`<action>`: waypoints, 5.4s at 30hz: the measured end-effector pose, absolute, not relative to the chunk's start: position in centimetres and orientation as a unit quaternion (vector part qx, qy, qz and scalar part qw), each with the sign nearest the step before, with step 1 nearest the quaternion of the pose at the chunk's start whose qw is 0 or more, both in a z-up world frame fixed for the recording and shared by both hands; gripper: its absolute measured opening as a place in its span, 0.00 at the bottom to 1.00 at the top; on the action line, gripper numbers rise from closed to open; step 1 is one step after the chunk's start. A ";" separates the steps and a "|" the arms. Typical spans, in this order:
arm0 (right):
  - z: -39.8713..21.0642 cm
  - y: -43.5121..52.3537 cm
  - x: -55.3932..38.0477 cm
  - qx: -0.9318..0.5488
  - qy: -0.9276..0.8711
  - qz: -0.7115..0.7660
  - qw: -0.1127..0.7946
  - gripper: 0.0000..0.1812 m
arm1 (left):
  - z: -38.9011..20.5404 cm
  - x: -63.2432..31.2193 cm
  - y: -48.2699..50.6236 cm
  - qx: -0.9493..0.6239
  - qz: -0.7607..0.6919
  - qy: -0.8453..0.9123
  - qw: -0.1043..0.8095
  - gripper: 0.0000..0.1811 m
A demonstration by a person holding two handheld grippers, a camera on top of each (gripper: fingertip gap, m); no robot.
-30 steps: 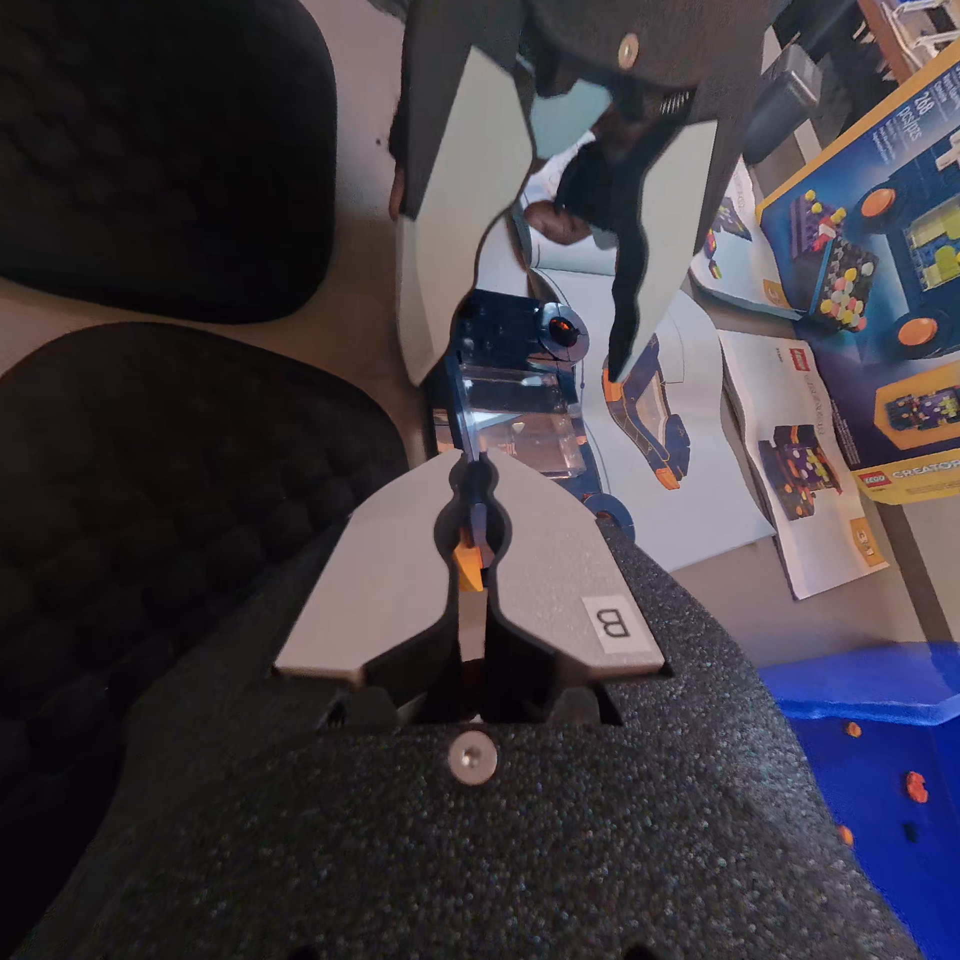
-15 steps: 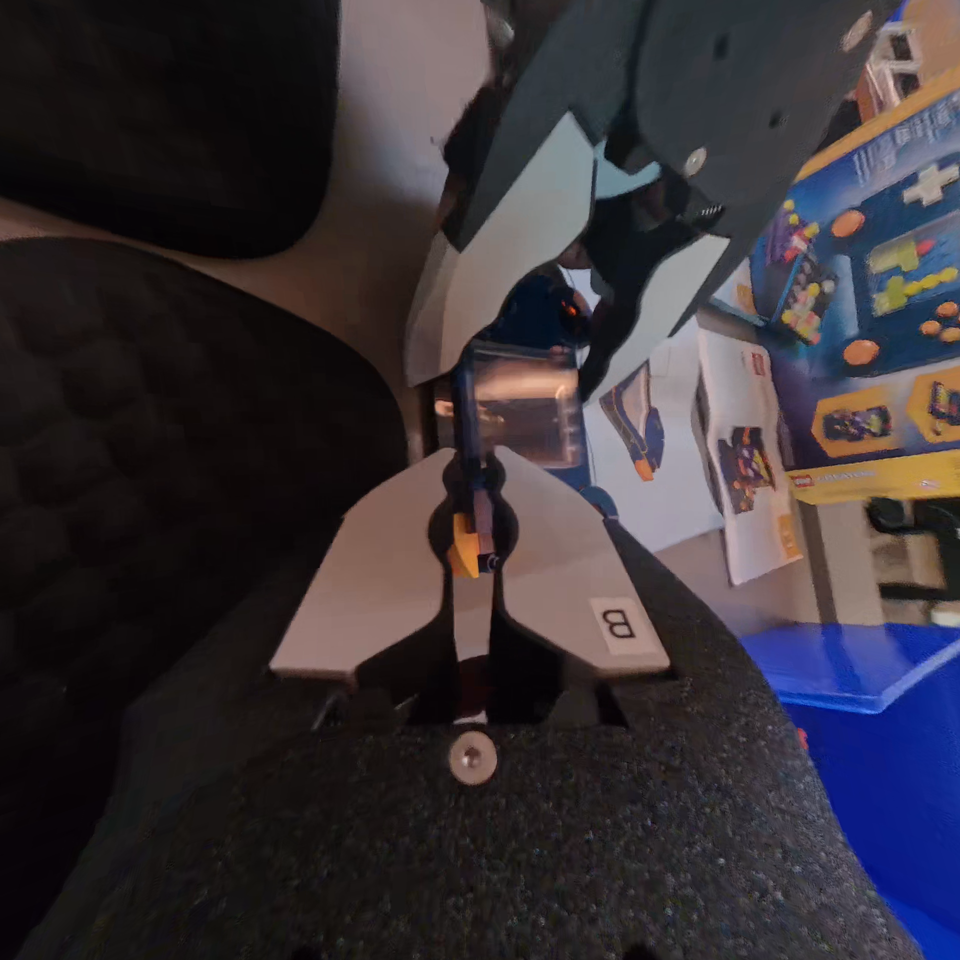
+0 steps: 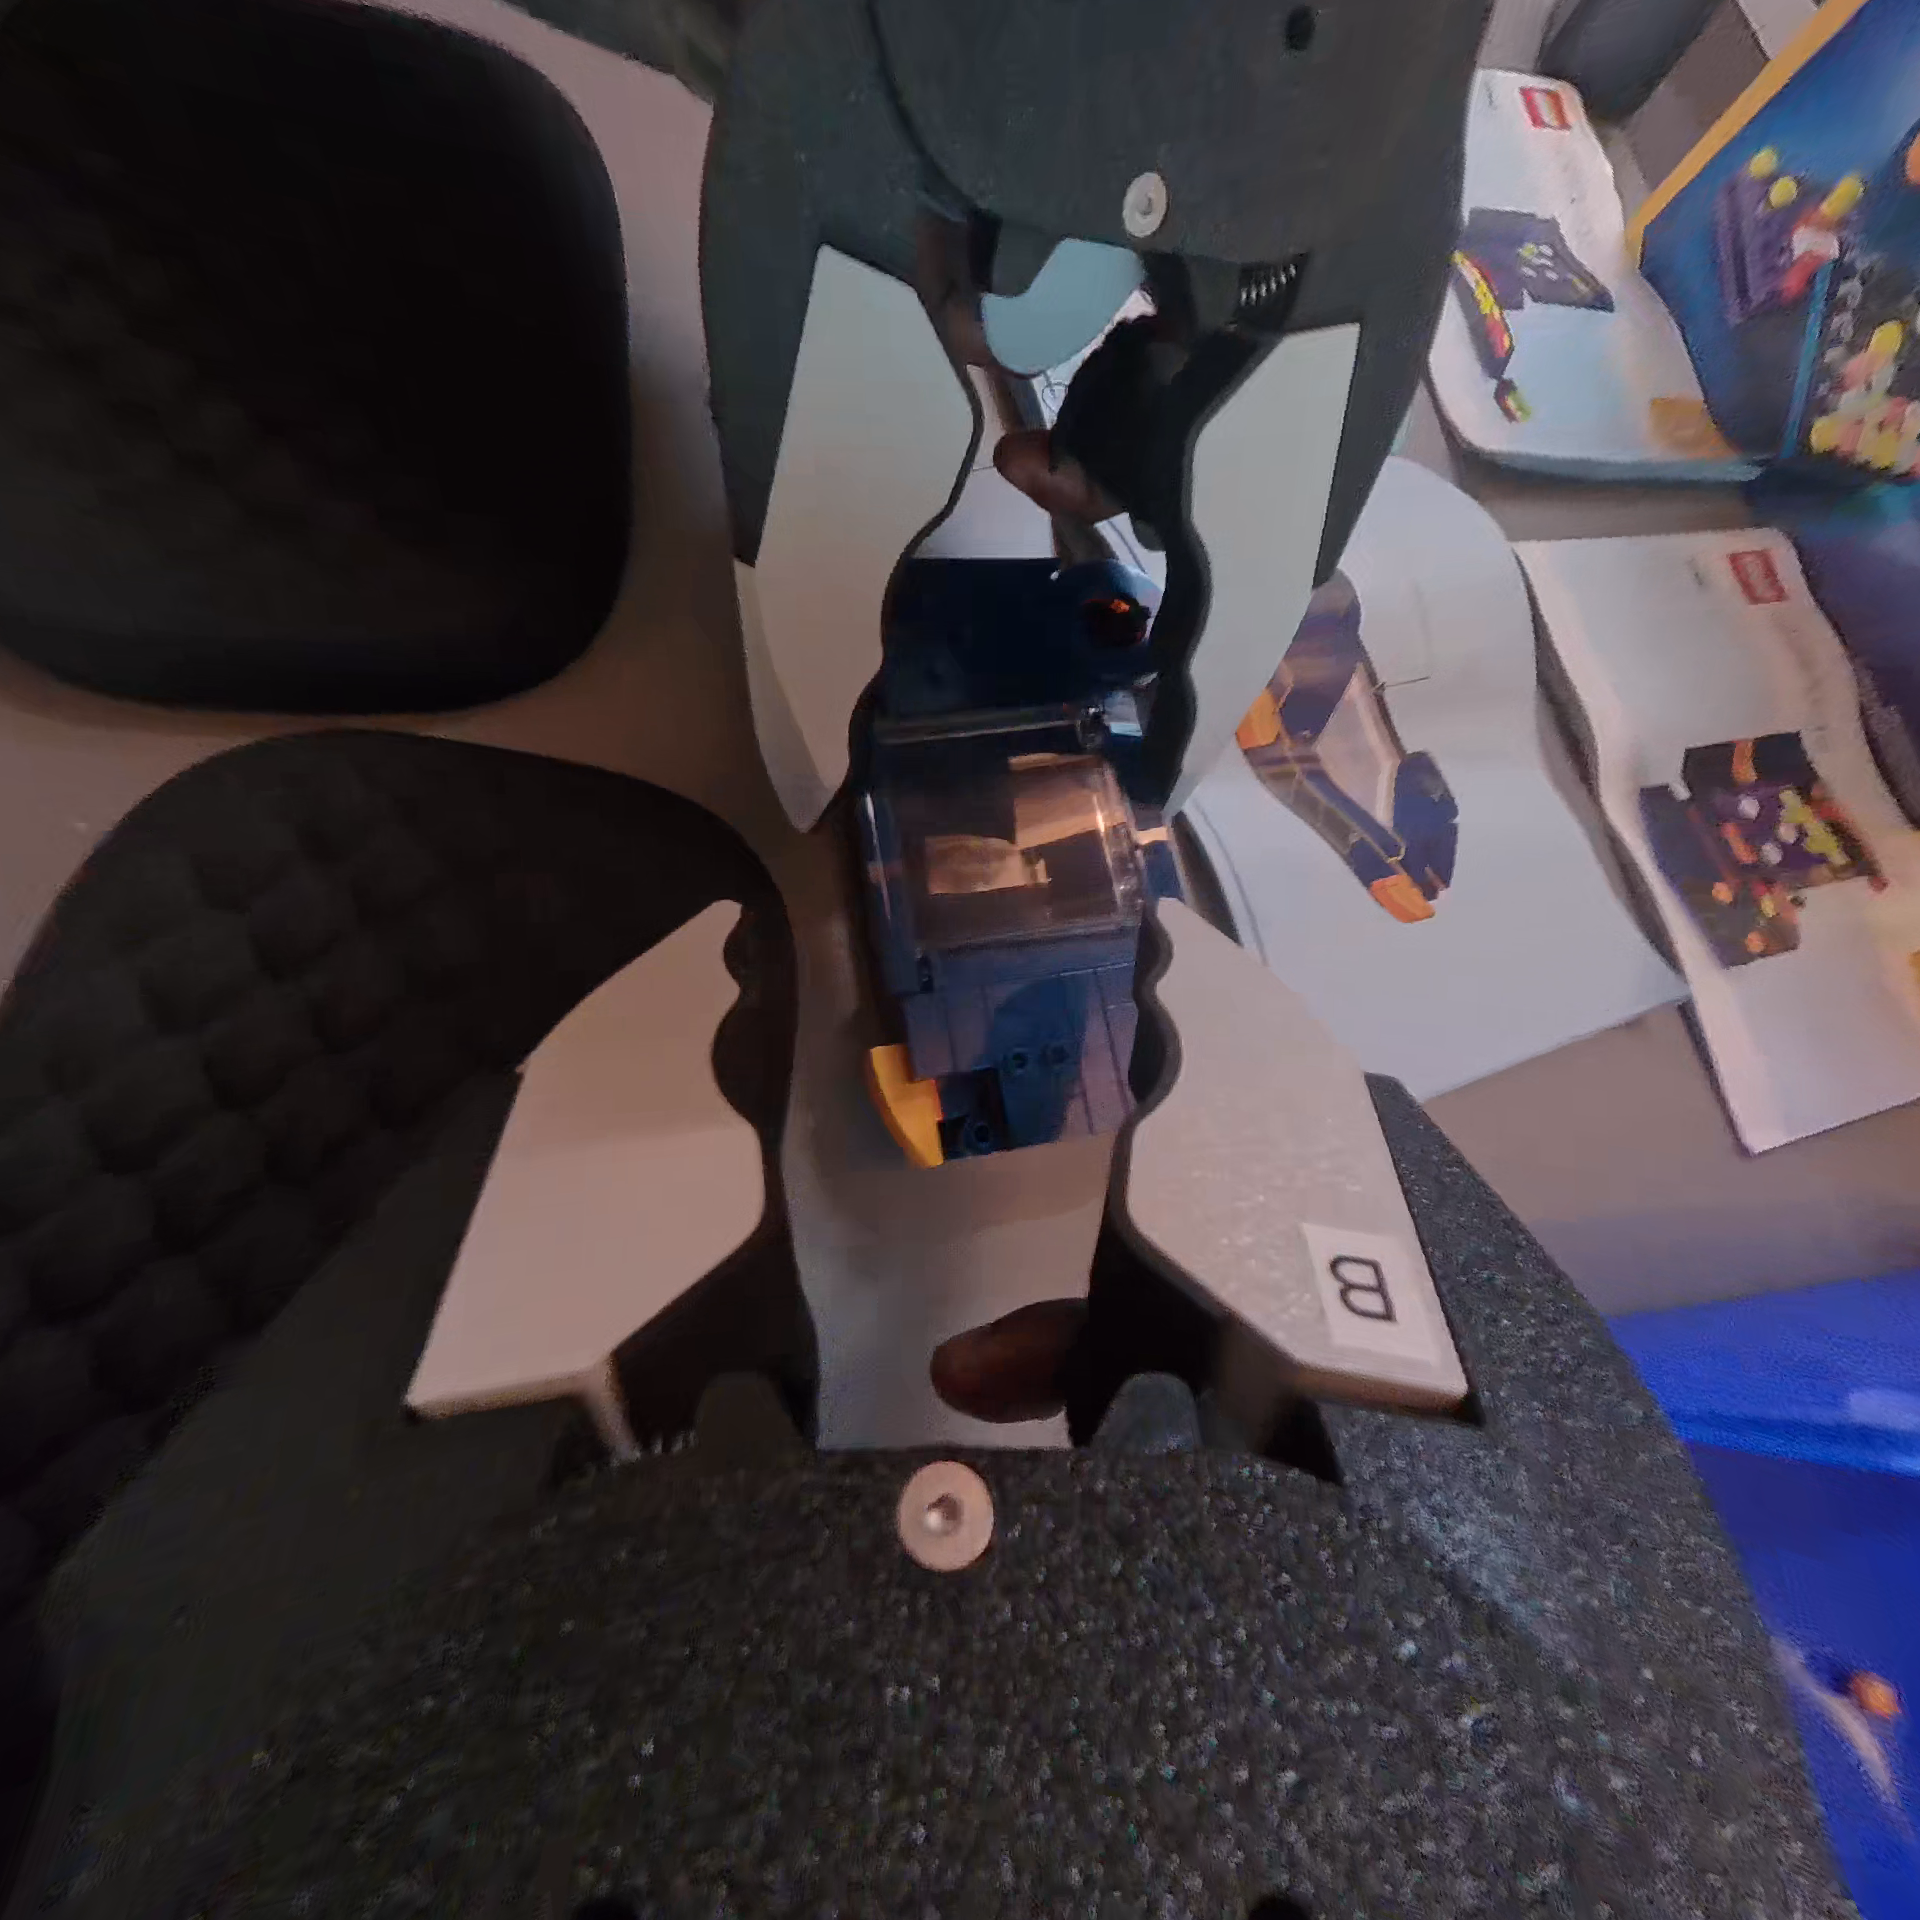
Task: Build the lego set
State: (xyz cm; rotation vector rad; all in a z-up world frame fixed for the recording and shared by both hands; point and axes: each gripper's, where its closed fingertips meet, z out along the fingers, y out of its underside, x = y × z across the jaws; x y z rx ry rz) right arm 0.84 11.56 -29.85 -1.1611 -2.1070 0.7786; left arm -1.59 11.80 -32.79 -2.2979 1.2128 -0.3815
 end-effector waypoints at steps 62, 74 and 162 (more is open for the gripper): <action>-28.3 11.4 0.3 -0.396 -0.812 0.305 0.302 0.04 | -31.7 -2.1 11.9 -0.807 -0.109 0.454 0.361 0.41; -31.0 10.4 -0.7 -0.224 -0.832 0.030 0.506 0.05 | -30.6 -3.6 10.3 -0.813 -0.128 0.417 0.387 0.47; -29.7 9.2 -3.8 -0.760 -0.271 0.590 -0.033 0.07 | -31.7 -6.3 8.6 -0.879 -0.307 0.142 0.336 0.19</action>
